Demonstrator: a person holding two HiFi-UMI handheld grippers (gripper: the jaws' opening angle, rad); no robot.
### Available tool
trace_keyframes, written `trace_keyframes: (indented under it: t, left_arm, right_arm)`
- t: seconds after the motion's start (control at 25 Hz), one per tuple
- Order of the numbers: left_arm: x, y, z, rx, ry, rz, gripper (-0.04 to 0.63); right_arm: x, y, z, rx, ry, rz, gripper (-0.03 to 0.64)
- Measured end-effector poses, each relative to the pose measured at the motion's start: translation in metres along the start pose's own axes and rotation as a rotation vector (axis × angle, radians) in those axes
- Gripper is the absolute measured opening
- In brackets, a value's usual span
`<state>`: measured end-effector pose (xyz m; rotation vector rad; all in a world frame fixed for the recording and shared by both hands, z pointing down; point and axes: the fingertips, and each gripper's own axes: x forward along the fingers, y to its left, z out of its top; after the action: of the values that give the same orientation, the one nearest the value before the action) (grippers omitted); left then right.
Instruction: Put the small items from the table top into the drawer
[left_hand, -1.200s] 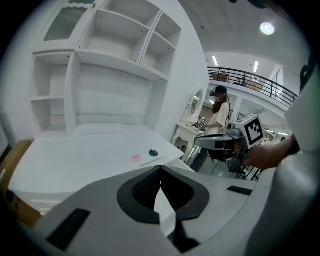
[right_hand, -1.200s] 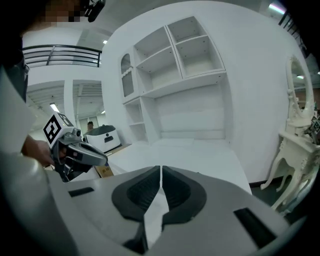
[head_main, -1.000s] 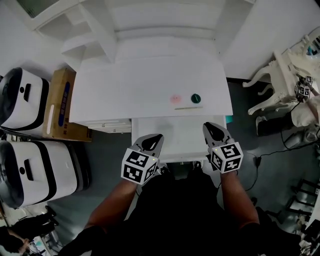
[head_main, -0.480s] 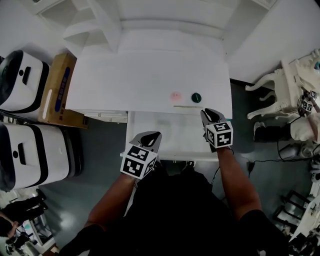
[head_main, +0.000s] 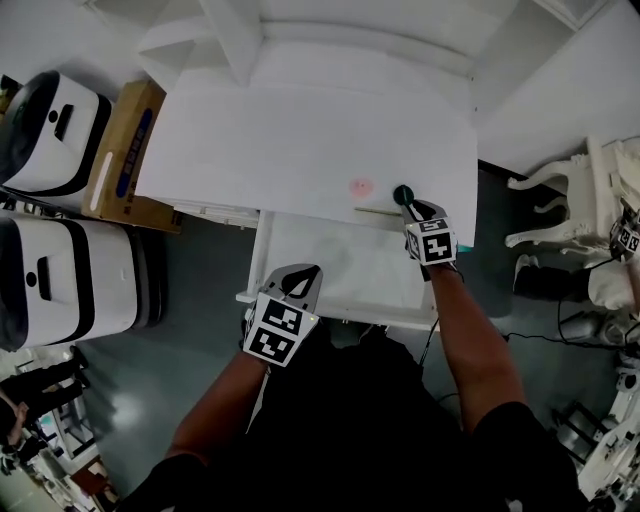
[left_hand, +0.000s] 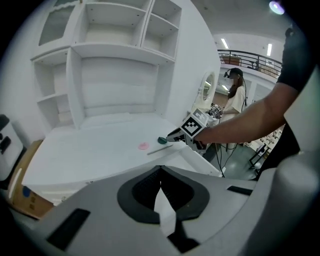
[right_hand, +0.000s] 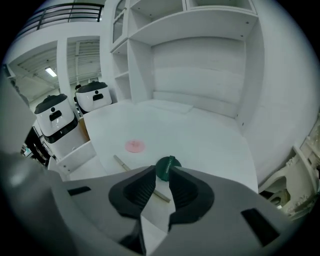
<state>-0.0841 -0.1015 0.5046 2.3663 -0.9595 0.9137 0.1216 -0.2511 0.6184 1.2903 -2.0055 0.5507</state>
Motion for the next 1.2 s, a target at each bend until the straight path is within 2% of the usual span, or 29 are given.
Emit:
trace_keyframes:
  t: [0.32, 0.6, 0.88, 1.2]
  left_arm:
    - [0.004, 0.002, 0.013, -0.026, -0.013, 0.011, 0.003]
    - [0.004, 0.004, 0.013, -0.138, -0.025, -0.018, 0.003]
    - [0.006, 0.008, 0.012, -0.149, -0.021, -0.01, 0.003]
    - [0.005, 0.01, 0.01, -0.153, -0.019, -0.01, 0.003]
  right_arm:
    - [0.023, -0.005, 0.01, -0.018, 0.047, 0.022, 0.074]
    - [0.037, -0.006, -0.004, 0.018, 0.121, 0.043, 0.074]
    - [0.038, -0.008, -0.005, 0.02, 0.136, 0.042, 0.07]
    - [0.034, -0.008, -0.001, -0.005, 0.109, 0.037, 0.035]
